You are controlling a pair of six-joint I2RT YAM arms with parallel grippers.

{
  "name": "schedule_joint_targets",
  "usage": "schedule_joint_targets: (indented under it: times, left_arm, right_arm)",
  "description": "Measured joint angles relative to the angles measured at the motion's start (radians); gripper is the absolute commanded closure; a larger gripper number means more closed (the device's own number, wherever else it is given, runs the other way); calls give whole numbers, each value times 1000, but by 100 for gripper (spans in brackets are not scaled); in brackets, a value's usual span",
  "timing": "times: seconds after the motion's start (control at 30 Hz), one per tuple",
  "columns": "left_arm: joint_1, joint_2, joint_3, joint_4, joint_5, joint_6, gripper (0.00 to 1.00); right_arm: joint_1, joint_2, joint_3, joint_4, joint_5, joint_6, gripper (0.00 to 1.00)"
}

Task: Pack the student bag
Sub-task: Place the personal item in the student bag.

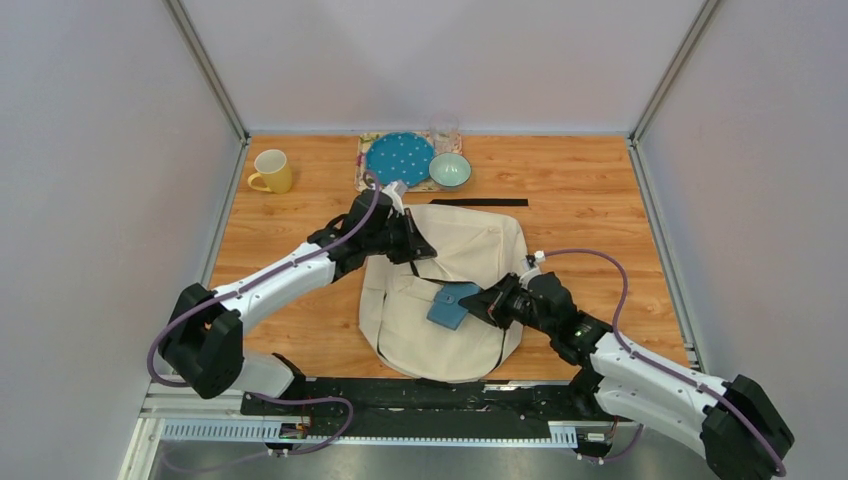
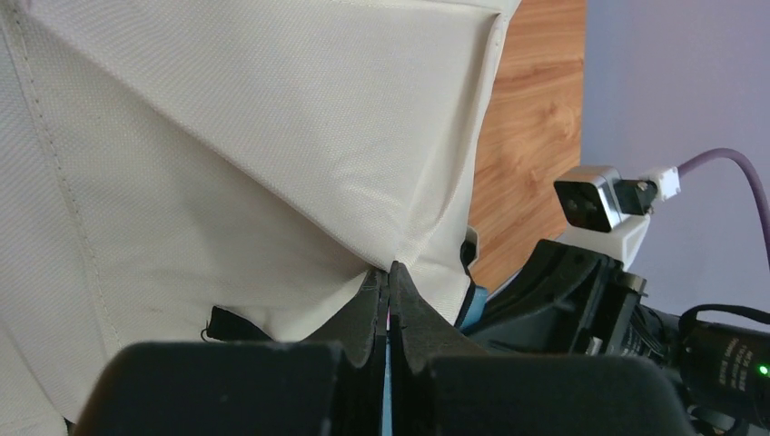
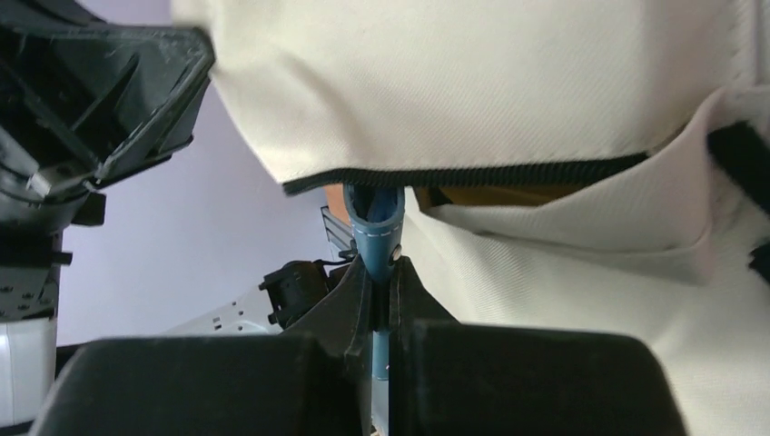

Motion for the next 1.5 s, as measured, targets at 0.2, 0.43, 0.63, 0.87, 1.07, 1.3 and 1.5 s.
schedule_joint_targets:
  times: [0.2, 0.43, 0.63, 0.87, 1.07, 1.3, 1.5]
  left_arm:
    - [0, -33, -22, 9, -3, -3, 100]
    - [0, -92, -104, 74, -12, -57, 100]
    - [-1, -152, -173, 130, -27, -126, 100]
    - [-1, -166, -196, 166, -24, -173, 100]
    - [5, -142, -195, 188, -16, -181, 100]
    - [14, -128, -193, 195, 5, -175, 100]
    - [28, -121, -187, 194, 21, -168, 100]
  right_arm:
    - [-55, 81, 11, 48, -37, 0, 100]
    - [-130, 40, 12, 59, -40, -2, 100]
    - [-217, 41, 13, 58, -99, -18, 100]
    - [-235, 70, 14, 113, -73, -22, 100]
    - [-197, 163, 12, 242, 10, -25, 100]
    - [-193, 394, 32, 468, 51, -9, 100]
    - [-152, 537, 85, 595, 121, 1, 94]
